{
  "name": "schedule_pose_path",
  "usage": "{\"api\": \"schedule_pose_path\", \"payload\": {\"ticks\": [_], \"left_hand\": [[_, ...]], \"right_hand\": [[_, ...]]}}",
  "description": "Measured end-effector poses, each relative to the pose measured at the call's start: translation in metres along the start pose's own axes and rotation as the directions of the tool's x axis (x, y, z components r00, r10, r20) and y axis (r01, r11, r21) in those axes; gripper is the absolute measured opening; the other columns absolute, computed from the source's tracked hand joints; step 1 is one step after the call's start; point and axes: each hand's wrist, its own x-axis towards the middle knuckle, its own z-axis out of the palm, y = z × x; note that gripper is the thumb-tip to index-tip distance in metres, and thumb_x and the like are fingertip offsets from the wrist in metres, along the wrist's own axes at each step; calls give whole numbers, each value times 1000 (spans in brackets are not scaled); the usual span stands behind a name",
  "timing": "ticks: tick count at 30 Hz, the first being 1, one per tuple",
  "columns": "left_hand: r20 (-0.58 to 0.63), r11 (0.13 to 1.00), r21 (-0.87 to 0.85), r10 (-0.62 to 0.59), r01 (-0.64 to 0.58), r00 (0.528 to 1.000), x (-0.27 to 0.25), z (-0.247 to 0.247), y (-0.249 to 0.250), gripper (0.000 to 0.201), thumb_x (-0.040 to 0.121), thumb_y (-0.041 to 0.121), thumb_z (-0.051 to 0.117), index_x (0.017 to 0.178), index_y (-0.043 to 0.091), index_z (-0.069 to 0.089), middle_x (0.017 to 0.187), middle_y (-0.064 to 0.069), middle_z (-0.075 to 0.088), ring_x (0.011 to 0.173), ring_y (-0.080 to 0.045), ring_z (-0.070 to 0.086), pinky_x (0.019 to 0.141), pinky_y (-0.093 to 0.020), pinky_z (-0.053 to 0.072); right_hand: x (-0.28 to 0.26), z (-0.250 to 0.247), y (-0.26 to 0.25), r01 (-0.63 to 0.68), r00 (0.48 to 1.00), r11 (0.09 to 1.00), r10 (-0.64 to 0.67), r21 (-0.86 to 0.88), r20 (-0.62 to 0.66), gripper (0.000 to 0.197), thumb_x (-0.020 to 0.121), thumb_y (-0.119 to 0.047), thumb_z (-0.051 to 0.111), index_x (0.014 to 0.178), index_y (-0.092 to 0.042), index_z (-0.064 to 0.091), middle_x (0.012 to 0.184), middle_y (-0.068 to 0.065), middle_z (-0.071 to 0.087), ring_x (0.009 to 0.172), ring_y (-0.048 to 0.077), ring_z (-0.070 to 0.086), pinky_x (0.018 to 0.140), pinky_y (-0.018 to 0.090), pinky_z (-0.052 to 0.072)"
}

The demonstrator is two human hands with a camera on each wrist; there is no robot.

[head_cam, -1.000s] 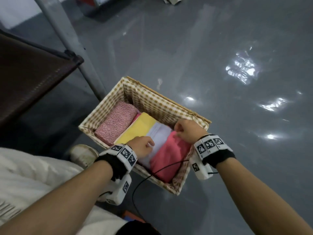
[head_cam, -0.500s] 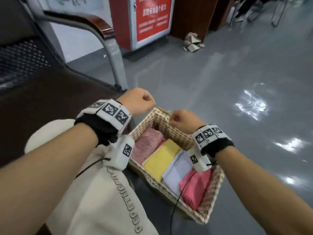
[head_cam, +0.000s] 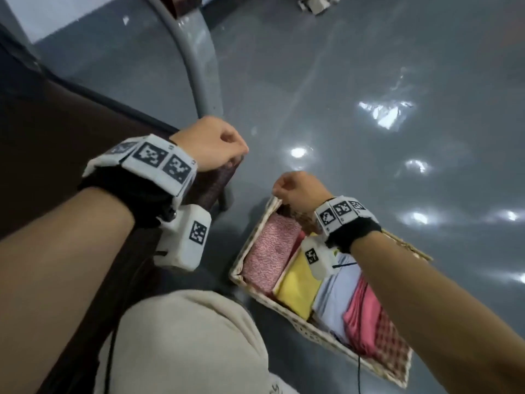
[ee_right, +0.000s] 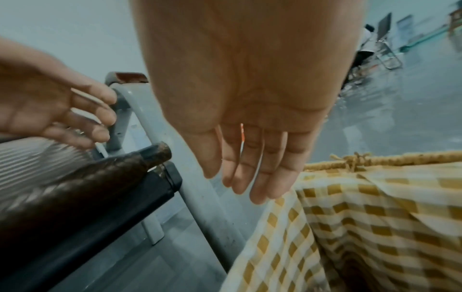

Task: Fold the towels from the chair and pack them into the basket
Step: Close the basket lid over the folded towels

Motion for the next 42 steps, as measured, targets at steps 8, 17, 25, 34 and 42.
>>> {"api": "schedule_pose_path", "payload": {"ticks": [8,17,25,34,42], "left_hand": [[240,978,-41,-190,205,952,46,41,18,13,92,9,52,85,13,62,82,-9,66,63,-14,59,58,-17,46],[127,955,205,-245,216,961,103,143,29,18,90,25,53,95,16,68,102,-7,69,99,-27,62,80,-27,42],[86,911,374,-219,172,972,133,195,-10,39,92,36,48,106,5,65,124,-24,54,116,-39,49,102,-39,39],[37,968,135,-217,211,975,133,198,-3,24,89,21,54,102,2,62,83,-15,54,75,-30,49,72,-33,36],[-68,988,-101,-123,116,990,131,175,-5,35,85,-9,56,114,10,52,91,0,50,91,-19,49,70,-23,44]], "right_hand": [[-41,-57,58,-316,941,924,334,214,-49,17,91,-28,60,90,-13,68,90,7,72,92,25,65,75,26,44],[-106,-62,200,-633,648,719,695,286,-311,26,92,-22,55,102,-3,70,108,20,68,112,36,55,92,35,40],[-116,-21,262,-832,373,366,925,418,-68,62,93,-48,46,131,2,51,136,24,50,124,38,48,100,37,38],[-111,-8,267,-576,337,301,935,760,-115,31,85,-15,62,109,4,65,95,15,69,85,27,65,61,16,47],[-104,-2,255,-360,367,452,873,816,-322,40,82,-11,63,122,-10,56,105,4,66,85,15,61,73,22,47]]}}
